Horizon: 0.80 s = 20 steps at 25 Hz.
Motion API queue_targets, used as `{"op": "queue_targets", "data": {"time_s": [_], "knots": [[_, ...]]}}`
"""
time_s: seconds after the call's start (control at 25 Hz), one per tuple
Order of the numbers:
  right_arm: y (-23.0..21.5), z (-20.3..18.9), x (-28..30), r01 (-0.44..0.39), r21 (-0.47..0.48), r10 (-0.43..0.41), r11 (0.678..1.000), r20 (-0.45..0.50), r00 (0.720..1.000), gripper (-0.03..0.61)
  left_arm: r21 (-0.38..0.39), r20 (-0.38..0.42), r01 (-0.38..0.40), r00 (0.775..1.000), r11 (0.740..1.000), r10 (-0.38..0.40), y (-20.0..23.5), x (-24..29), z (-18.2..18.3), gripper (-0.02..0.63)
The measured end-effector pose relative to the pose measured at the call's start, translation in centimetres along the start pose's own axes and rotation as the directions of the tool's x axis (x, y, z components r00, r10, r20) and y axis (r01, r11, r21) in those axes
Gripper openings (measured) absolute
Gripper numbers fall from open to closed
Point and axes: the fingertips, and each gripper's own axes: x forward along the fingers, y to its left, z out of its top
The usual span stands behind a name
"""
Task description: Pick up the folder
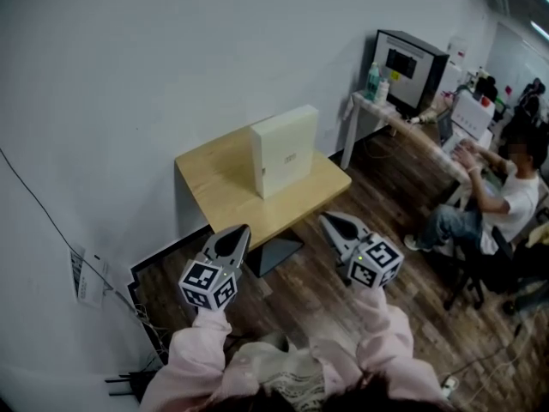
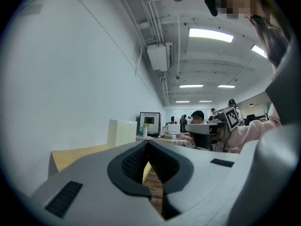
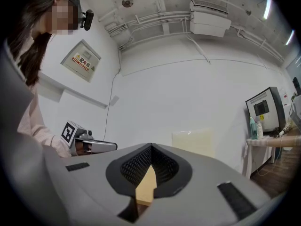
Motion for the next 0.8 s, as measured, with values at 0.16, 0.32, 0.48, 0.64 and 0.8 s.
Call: {"op": "queue_targets", "data": {"time_s": [0.16,0.32,0.48,0.64,0.8], "knots": [[-0.4,-0.5,0.7,-0.006,0.001,0.006,1.0,-0.008,1.0,-0.012,-0.007,-0.009,-0.007,1.0,1.0,0.007,0.7,0.4,-0.5,-0.008],[-1.6,-0.7,2.0,-0.002,0.0,0.002,1.0,-0.021,1.0,-0.012,-0.02,-0.011,-0.009,1.0,1.0,0.008,2.0,1.7,-0.9,-0.008],[-3.1,-0.8,3.5,0.004,0.001,-0.004,1.0,-0.026,1.0,-0.012,-0.018,-0.017,0.002,1.0,1.0,-0.003,3.4,3.4,-1.0,-0.008],[-4.5,-1.0,5.3,0.01,0.003,-0.01,1.0,-0.026,1.0,-0.012,-0.029,-0.016,0.014,1.0,0.999,-0.014,5.2,5.5,-1.0,-0.008],[-5.9,-1.3,6.4,0.026,0.007,-0.025,1.0,-0.037,0.999,-0.013,-0.043,-0.022,0.038,0.999,0.998,-0.039,6.1,7.8,-1.2,-0.008]]}}
